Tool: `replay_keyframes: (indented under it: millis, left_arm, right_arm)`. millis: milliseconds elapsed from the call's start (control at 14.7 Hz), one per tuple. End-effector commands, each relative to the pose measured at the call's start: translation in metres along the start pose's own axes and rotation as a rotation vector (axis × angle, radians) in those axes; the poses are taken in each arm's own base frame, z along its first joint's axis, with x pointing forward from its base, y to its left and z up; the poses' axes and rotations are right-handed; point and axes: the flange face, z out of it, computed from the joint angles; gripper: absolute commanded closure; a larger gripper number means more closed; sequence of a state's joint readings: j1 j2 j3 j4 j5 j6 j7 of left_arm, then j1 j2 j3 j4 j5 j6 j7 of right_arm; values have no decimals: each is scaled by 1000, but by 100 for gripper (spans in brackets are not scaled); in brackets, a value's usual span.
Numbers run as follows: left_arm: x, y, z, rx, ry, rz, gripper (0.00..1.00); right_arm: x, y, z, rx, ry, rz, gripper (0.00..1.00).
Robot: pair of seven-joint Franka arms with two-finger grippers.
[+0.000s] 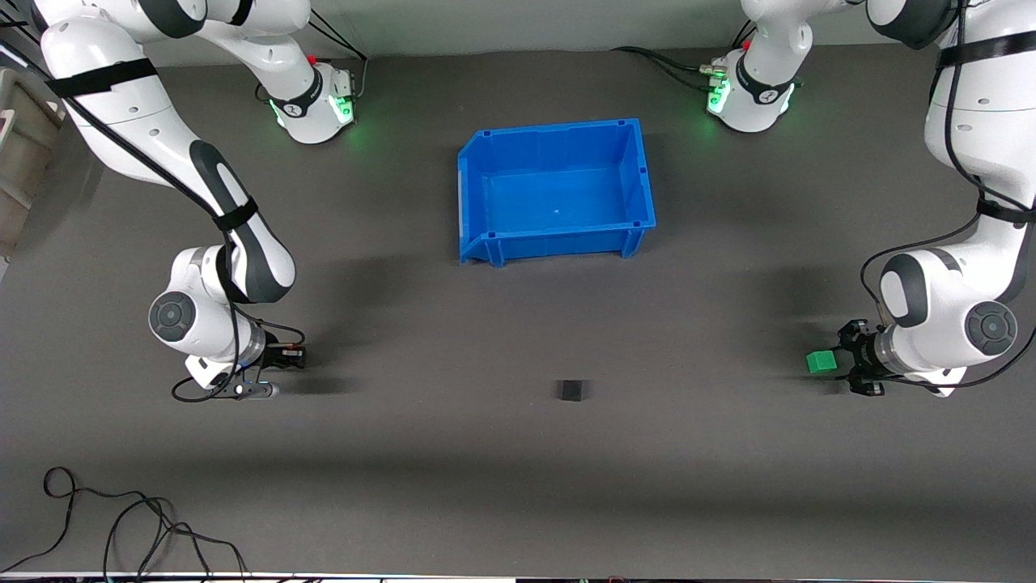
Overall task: Attach green and red cubes to black cube
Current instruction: 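Close the right gripper on the red cube while the left gripper grasps the green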
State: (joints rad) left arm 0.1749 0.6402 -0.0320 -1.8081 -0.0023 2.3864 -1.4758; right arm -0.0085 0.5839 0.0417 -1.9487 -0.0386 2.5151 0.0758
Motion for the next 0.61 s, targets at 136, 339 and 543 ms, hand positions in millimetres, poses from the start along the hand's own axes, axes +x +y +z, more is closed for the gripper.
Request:
replay_keyframes:
  millis: [136, 339, 543]
  left_arm:
    - [-7, -2, -6, 16, -6, 11, 28]
    - [-10, -2, -8, 18, -6, 2, 20]
    - [-13, -3, -4, 25, -6, 5, 31]
  right_arm:
    - [-1, 0, 3, 7, 12, 4, 87]
    - [1, 6, -8, 53, 16, 128, 100]
    - [5, -6, -19, 148, 14, 356, 100]
